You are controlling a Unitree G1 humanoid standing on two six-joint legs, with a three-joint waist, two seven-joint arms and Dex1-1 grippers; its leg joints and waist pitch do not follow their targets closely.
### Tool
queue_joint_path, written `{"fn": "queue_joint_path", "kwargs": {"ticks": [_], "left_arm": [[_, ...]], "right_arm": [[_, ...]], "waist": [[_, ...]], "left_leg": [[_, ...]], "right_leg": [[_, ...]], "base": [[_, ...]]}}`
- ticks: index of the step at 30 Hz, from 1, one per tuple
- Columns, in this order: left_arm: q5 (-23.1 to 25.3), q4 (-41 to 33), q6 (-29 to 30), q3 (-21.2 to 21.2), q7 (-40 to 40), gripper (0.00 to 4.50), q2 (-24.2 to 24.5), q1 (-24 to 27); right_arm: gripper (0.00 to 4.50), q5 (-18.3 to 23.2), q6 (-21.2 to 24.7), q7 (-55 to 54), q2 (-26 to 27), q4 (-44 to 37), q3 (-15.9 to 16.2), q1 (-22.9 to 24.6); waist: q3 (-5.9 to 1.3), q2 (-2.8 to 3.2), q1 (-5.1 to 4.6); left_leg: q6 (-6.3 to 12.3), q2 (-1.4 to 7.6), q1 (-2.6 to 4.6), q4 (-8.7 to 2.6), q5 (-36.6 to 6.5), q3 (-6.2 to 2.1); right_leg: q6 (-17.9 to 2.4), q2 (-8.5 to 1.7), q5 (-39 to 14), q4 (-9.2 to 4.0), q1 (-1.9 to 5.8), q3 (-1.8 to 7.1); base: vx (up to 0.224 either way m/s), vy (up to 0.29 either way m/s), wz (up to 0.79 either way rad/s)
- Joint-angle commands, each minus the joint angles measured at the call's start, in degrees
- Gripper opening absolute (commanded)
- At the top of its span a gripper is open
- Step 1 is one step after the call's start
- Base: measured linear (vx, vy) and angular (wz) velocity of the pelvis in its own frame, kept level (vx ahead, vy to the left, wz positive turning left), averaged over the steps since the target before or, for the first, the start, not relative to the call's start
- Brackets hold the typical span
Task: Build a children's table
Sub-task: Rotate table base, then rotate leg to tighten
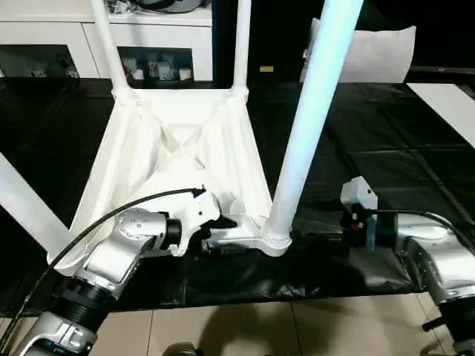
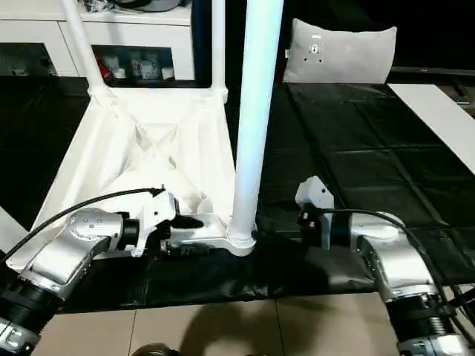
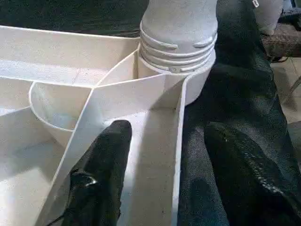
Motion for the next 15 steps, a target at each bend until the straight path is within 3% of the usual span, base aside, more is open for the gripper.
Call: {"fn": "queue_joint_path", "kwargs": {"ticks": [1,8,9,15], "left_arm": [[1.3,1.3,0.2,-1.5,-0.7,2.49,0.7,-0.8],[2.9,2.1,0.6,-2.7,-1.8,1.98,1.2,-1.8],[3.1,2.1,0.7,-2.8,-1.9,1.93,1.2,-1.9],[4.3,3.0,0.3,-3.9,-2.6,1.48,1.5,-2.4]], "right_arm": [[4.5,1.1,0.8,1.3,-1.1,-1.2,0.6,-0.1],[4.5,1.1,1.6,1.8,-0.8,-1.3,0.9,-0.9],[4.21,1.1,1.7,1.8,-0.8,-1.3,1.0,-0.9],[3.7,1.1,2.1,2.0,0.3,-0.8,2.0,-1.8]], "waist": [[-4.12,-0.1,0.36],[-4.14,0.07,0.39],[-4.12,0.0,0.38],[-4.22,0.13,0.43]], "left_leg": [[4.23,4.98,0.44,-3.77,-6.4,-2.85],[3.91,4.96,0.57,-3.8,-6.7,-2.89],[3.93,4.89,0.52,-3.79,-6.6,-2.85],[4.08,4.83,0.45,-3.74,-6.3,-2.86]], "right_leg": [[-0.7,-7.49,-21.1,-5.03,3.11,4.93],[-0.2,-7.48,-22.2,-5.27,2.99,4.78],[-0.2,-7.49,-22.1,-5.28,3.02,4.76],[0.1,-7.47,-22.2,-5.23,3.03,4.69]], "base": [[0.0,0.0,0.0],[0.0,0.0,0.0],[0.0,0.0,0.0],[0.0,0.0,0.0]]}}
